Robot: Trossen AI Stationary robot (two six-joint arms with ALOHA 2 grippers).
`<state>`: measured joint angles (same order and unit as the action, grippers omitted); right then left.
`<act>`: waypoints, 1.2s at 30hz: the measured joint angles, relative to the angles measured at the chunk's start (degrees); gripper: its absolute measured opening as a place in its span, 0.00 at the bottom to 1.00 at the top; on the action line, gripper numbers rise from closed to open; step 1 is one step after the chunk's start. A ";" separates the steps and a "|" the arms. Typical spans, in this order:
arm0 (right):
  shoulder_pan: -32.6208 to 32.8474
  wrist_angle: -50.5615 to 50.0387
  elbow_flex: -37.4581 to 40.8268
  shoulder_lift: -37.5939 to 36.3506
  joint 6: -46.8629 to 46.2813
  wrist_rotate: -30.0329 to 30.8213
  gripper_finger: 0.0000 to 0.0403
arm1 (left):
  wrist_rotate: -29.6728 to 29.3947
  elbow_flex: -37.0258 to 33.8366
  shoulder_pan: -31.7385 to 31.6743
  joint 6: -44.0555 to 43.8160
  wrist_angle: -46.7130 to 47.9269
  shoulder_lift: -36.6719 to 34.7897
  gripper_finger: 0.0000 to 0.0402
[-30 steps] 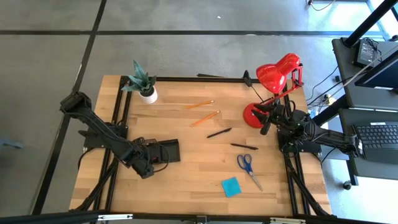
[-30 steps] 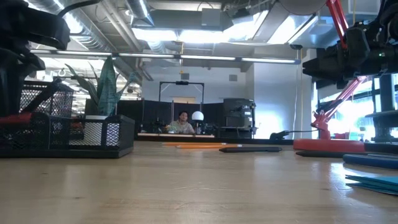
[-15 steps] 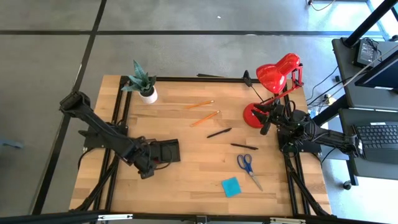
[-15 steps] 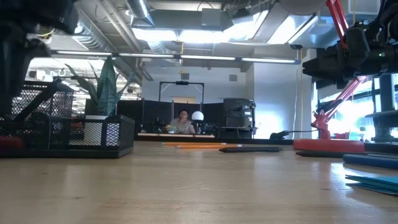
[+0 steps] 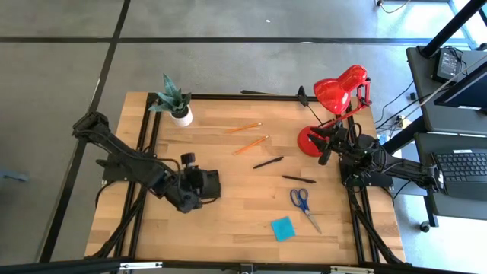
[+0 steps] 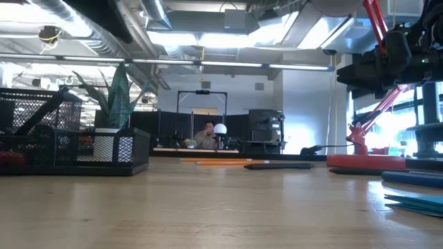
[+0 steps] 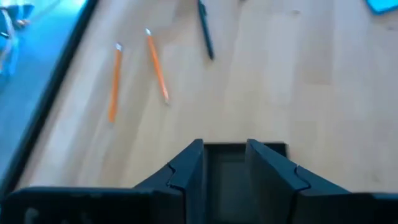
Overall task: Pick and place office supplies into organizer
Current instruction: Put the bottom black pen into the back left compartment of the desk organizer
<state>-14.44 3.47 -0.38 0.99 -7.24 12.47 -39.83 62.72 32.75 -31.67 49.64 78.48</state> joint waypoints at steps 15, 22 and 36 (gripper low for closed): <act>0.00 0.02 0.00 0.00 0.33 -0.02 0.38 | -10.20 -1.41 -8.17 3.45 -2.28 0.60 0.24; 0.00 0.00 0.00 0.02 0.16 -0.02 0.38 | -9.82 -1.42 -8.91 7.18 -2.39 0.55 0.25; 0.00 -0.02 0.00 0.00 -0.08 -0.03 0.38 | -8.79 -1.42 -8.91 17.38 -3.27 0.55 0.24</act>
<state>-14.44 3.44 -0.38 0.99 -7.32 12.44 -48.61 61.30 23.83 -14.29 46.37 79.02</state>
